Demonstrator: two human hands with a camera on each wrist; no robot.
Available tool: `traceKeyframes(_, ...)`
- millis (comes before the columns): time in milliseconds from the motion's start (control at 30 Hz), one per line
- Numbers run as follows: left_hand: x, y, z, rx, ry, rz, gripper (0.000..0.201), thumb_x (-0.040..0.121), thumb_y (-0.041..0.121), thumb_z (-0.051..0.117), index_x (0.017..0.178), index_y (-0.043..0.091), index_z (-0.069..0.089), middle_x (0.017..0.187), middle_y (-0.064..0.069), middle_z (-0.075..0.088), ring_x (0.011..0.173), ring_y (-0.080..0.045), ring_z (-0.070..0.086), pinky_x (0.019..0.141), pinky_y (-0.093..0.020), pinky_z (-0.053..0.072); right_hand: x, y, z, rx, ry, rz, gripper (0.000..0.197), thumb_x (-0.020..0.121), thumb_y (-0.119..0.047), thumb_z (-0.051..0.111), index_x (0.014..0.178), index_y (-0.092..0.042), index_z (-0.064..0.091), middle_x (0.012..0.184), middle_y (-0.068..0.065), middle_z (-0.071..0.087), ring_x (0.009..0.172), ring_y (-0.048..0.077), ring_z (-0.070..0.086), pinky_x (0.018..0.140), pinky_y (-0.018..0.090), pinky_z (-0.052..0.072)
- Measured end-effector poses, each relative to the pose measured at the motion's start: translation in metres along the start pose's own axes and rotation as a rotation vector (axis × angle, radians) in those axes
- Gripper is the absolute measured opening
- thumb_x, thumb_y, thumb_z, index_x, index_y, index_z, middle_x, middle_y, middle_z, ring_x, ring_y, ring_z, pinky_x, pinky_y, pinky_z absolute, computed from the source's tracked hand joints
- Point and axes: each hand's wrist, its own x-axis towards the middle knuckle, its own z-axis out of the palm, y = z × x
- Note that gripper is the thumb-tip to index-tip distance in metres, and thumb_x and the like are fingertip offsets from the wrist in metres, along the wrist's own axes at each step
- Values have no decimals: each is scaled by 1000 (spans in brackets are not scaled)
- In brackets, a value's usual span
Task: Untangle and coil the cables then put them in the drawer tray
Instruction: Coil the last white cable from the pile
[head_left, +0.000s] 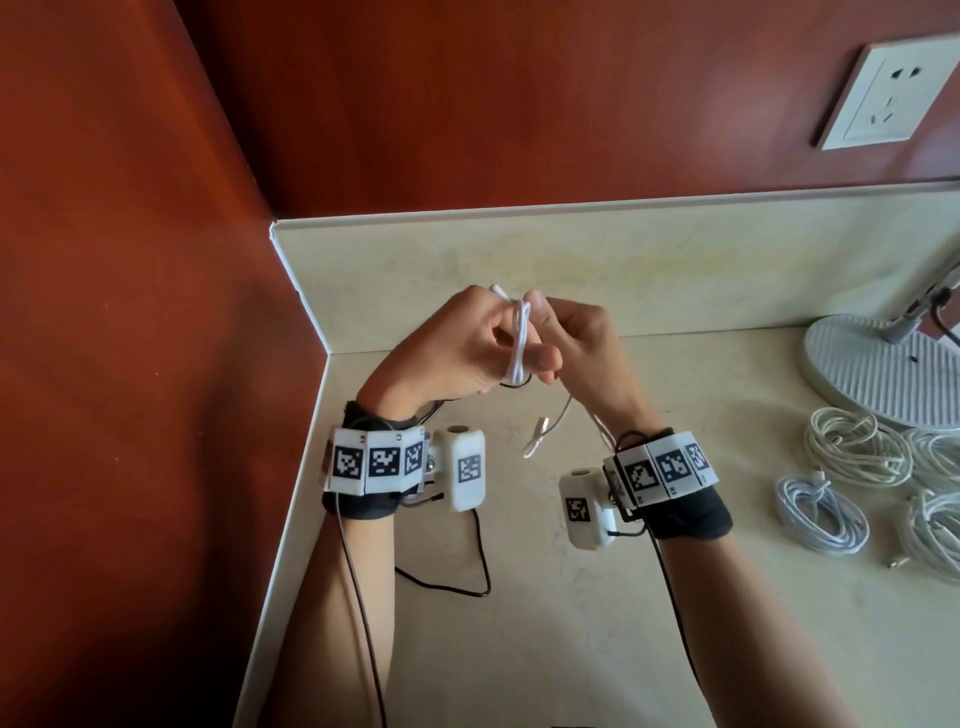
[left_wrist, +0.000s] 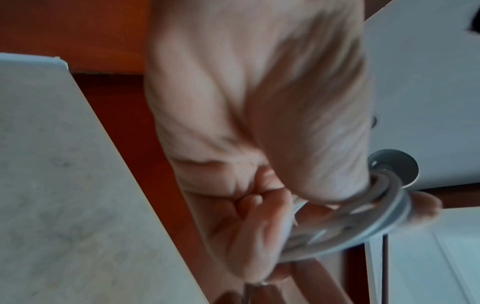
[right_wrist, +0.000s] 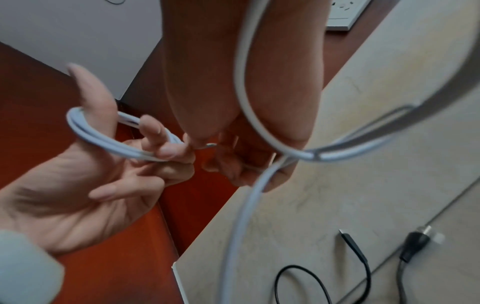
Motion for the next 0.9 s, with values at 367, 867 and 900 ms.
traceKeyframes(367,-4,2,-9,32,295,139,36,98,28,60,89,-3,77,52,18,58,45,2,52,53,-16,39,-18,10,27,-164,-198,38,56,112,-44,33,74,-14,62,58,-11,47,50,4,42,55,17,33)
traceKeyframes(867,11,-32,-4,-73,572,34,53,108,50,38,88,26,81,61,-12,57,44,-4,40,49,-21,34,-25,-3,42,-391,-315,-95,28,112,-23,36,114,-2,56,83,9,63,72,30,55,73,48,43)
traceKeyframes(900,11,-32,-5,-103,579,20,54,108,47,38,86,23,80,64,-13,60,44,-4,42,47,-20,34,-26,-3,42,-400,-321,-91,28,112,-23,36,115,-4,57,85,7,64,73,29,56,73,46,43)
